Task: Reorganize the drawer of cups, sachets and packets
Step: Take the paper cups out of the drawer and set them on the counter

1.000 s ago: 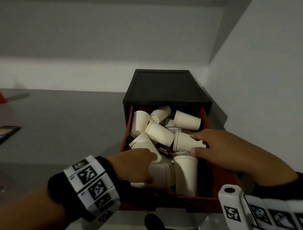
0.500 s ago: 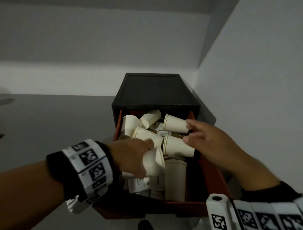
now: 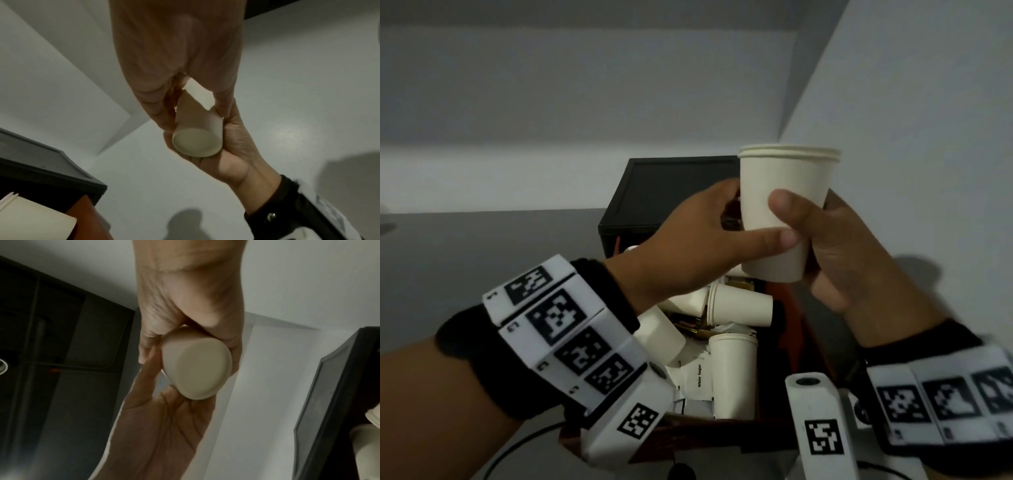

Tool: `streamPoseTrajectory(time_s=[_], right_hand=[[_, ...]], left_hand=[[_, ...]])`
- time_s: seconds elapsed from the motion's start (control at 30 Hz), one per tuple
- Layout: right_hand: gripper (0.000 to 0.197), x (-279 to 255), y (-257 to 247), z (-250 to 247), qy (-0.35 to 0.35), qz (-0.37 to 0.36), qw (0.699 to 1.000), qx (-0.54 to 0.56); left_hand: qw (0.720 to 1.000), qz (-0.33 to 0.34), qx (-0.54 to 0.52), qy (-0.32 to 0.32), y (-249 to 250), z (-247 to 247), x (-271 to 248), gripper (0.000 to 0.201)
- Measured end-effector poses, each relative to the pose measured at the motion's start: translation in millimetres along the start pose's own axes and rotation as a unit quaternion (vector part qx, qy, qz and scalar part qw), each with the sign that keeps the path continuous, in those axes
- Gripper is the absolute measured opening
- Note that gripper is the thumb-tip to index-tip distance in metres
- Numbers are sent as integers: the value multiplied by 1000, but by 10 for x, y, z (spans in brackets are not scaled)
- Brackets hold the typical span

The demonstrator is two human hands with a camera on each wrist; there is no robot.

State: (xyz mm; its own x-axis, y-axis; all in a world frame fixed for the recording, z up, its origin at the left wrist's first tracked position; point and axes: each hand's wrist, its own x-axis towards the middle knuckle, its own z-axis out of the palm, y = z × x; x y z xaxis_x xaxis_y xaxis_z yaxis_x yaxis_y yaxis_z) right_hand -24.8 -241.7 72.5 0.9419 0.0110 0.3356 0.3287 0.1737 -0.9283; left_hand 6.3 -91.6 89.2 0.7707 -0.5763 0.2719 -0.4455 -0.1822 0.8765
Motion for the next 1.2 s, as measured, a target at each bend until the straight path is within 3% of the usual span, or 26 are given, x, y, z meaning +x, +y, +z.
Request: streamPoseTrajectory(time_s=[0.1, 0.2, 0.27, 0.33, 0.4, 0.47, 0.57, 0.67, 0.8, 1.03, 1.2], right_hand=[[51, 43, -51, -103, 21, -4, 1000, -18], [57, 64, -102, -235, 76, -2, 997, -32], [50, 65, -166, -321, 101, -11, 994, -28], [39, 49, -231, -371, 118, -23, 993, -21], [39, 32, -251, -405, 127, -31, 991, -16], [36, 15, -244, -420, 132, -28, 991, -18], [37, -3, -210, -485, 143, -23, 989, -15], [39, -15, -193, -541, 144, -19, 989, -10], [37, 2, -147, -587, 144, -14, 989, -6], [45, 25, -25, -604, 144, 6, 990, -10], [40, 57, -2, -625, 138, 3, 990, -12]], left_hand=[[1000, -21, 0, -20, -51, 54, 25, 58], [980, -130, 125, -89, -256, 119, 81, 55], [918, -239, 254, -188, -472, 164, 98, 43], [850, -341, 307, -257, -689, 226, 99, 46], [816, -411, 300, -276, -776, 322, 89, 44], [796, -446, 295, -284, -827, 425, 97, 59], [795, -491, 253, -251, -881, 559, 120, 78], [800, -519, 212, -216, -968, 653, 114, 80], [813, -503, 213, -204, -963, 690, 148, 56], [814, -457, 277, -230, -1034, 741, 189, 55], [827, -423, 265, -259, -1023, 702, 222, 41]])
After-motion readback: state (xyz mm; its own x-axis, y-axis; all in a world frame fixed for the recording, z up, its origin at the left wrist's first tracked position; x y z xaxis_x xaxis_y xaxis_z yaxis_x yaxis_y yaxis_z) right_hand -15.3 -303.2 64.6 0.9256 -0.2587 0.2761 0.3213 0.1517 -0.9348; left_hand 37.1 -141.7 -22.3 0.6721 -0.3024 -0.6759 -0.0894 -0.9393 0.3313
